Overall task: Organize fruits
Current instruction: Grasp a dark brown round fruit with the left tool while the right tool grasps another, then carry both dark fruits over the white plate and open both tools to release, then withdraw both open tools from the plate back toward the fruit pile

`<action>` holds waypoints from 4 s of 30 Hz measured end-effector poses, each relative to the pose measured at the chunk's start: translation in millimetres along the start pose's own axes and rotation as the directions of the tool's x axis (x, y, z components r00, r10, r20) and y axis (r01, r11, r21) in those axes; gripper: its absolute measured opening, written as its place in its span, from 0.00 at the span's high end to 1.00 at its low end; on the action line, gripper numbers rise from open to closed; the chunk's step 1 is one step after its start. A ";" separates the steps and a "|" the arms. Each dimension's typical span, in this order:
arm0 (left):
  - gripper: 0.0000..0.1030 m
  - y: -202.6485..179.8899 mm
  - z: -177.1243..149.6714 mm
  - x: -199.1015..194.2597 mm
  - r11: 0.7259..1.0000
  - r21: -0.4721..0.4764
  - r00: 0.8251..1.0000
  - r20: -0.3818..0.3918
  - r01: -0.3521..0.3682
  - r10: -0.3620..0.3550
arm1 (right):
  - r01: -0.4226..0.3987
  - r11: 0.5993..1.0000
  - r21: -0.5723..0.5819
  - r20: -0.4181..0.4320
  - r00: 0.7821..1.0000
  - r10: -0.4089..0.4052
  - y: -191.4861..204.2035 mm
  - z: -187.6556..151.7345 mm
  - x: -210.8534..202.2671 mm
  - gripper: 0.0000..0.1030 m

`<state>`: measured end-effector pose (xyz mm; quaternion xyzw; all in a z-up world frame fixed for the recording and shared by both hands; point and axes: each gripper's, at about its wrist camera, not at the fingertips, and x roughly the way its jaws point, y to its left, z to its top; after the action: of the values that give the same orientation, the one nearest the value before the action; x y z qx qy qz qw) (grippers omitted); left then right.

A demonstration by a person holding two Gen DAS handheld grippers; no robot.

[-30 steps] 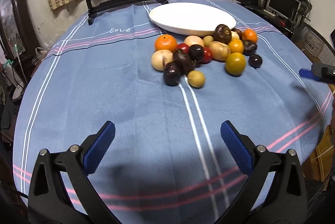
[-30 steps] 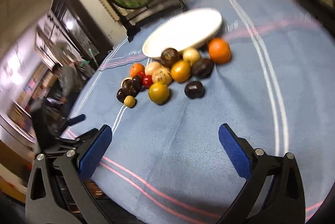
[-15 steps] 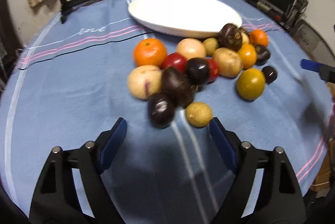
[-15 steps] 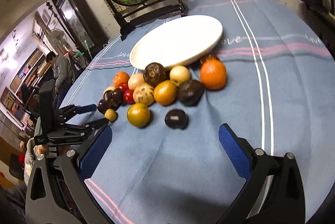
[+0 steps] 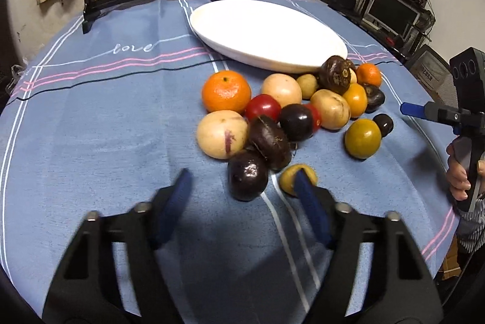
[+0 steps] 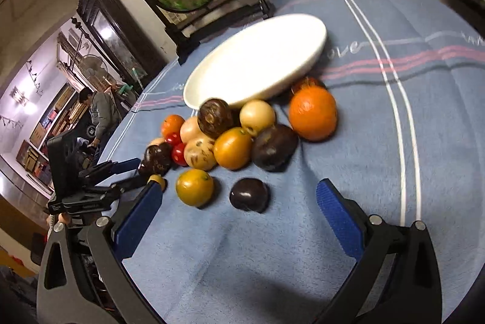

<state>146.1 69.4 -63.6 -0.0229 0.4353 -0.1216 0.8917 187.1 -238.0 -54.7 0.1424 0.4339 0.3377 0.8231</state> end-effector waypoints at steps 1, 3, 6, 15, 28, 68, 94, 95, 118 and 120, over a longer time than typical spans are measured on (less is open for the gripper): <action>0.43 -1.1 1.2 0.2 1.000 0.003 1.000 0.003 0.008 -0.008 | 0.001 1.000 -0.002 0.000 1.000 -0.001 -0.2 -0.3 -0.1 0.01; 0.48 -3.8 2.8 0.7 1.000 0.015 1.000 0.010 0.010 -0.010 | 0.011 1.000 -0.012 0.009 1.000 -0.011 0.9 -0.6 -1.7 0.01; 0.54 -5.1 0.5 -0.7 0.999 0.027 0.999 0.021 0.024 -0.025 | 0.030 0.999 -0.029 0.009 1.000 -0.030 2.4 -1.8 -2.1 0.01; 0.70 29.1 -6.8 -3.0 0.983 -0.111 0.990 0.015 0.144 -0.144 | 0.055 0.998 -0.019 -0.010 0.998 -0.055 -1.8 -2.2 1.5 0.01; 0.73 9.2 -1.1 8.3 0.998 -0.044 0.999 -0.027 0.042 -0.043 | 0.233 0.956 -0.181 -0.020 0.971 -0.240 20.8 -8.6 13.7 0.03; 0.73 -16.9 96.1 -35.7 0.999 0.027 0.982 0.184 -0.046 0.040 | 0.276 0.908 -0.316 0.128 0.960 -0.247 65.6 95.4 9.6 0.70; 0.24 -11.5 139.8 41.5 0.998 -0.032 0.993 0.112 -0.046 0.049 | 0.311 0.930 -0.197 0.201 0.941 -0.272 24.1 133.8 56.0 0.35; 0.19 -10.1 137.7 33.5 0.998 -0.036 0.990 0.129 -0.059 0.063 | 0.300 0.935 -0.189 0.220 0.941 -0.258 27.7 130.8 44.7 0.34; 0.17 -29.3 8.0 -22.2 0.996 0.055 0.979 0.196 -0.065 0.053 | 0.295 0.955 -0.016 0.292 0.915 -0.278 11.2 45.3 -21.2 0.01; 0.17 -21.3 10.0 -18.5 0.998 0.021 0.983 0.175 -0.052 0.048 | 0.303 0.953 -0.010 0.275 0.917 -0.289 8.4 44.2 -19.4 0.01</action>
<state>138.8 52.5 -40.0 -0.0109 0.3545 -0.1022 0.9294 211.6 -242.4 -12.5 0.0983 0.3249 0.1978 0.9196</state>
